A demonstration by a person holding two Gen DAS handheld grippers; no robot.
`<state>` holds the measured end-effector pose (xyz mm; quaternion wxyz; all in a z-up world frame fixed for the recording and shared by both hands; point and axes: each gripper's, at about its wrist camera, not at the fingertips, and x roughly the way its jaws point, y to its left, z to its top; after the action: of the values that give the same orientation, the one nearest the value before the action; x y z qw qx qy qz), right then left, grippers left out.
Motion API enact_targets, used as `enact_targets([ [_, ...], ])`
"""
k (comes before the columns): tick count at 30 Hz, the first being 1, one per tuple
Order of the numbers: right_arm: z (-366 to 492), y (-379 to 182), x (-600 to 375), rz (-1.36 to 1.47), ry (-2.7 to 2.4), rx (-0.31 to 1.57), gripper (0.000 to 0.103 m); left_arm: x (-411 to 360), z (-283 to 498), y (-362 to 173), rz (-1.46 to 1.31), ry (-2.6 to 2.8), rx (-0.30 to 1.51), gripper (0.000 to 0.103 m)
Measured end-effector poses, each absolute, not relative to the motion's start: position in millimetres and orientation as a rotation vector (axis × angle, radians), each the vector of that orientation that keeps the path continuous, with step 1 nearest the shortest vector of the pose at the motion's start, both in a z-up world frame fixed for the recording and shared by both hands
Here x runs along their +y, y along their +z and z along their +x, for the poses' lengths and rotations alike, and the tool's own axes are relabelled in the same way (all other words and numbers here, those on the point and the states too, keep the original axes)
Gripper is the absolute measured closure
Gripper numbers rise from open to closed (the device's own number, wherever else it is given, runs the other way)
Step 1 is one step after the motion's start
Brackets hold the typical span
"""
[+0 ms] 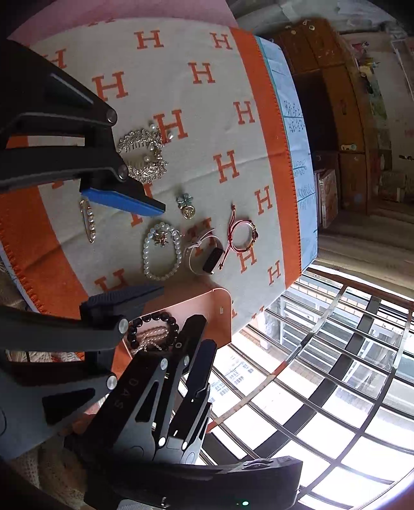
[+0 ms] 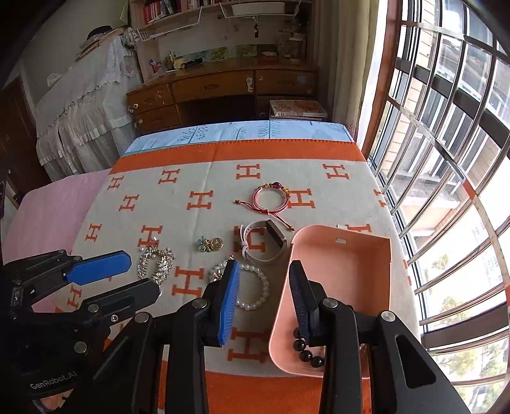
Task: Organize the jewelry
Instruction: 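Open both grippers to drop the bracelets into the box and withdraw, then move the right gripper to the red beaded bangle and grasp it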
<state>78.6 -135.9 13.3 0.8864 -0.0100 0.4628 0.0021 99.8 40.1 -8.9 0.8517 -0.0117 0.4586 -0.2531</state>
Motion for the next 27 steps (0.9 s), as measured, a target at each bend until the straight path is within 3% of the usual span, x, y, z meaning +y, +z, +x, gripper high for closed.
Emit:
enact_targets([
  [10, 126.4, 46.6, -91.5, -0.041, 0.053, 0.91, 0.069, 93.4, 142.7, 2.6, -0.071, -0.43, 0.924, 0.063],
  [16, 157.2, 53.2, -89.0, -0.031, 0.081, 0.911, 0.063, 106.6, 177.4, -3.1, -0.075, -0.324, 0.962, 0.063],
  [19, 174.2, 49.6, -95.9, -0.028, 0.078, 0.924, 0.058, 114.5, 195.1, -9.7, -0.104, -0.296, 0.978, 0.063],
  [27, 234.4, 10.2, -139.5, 0.028, 0.038, 1.044, 0.057, 123.7, 249.0, -28.9, -0.149, -0.2, 1.003, 0.063],
])
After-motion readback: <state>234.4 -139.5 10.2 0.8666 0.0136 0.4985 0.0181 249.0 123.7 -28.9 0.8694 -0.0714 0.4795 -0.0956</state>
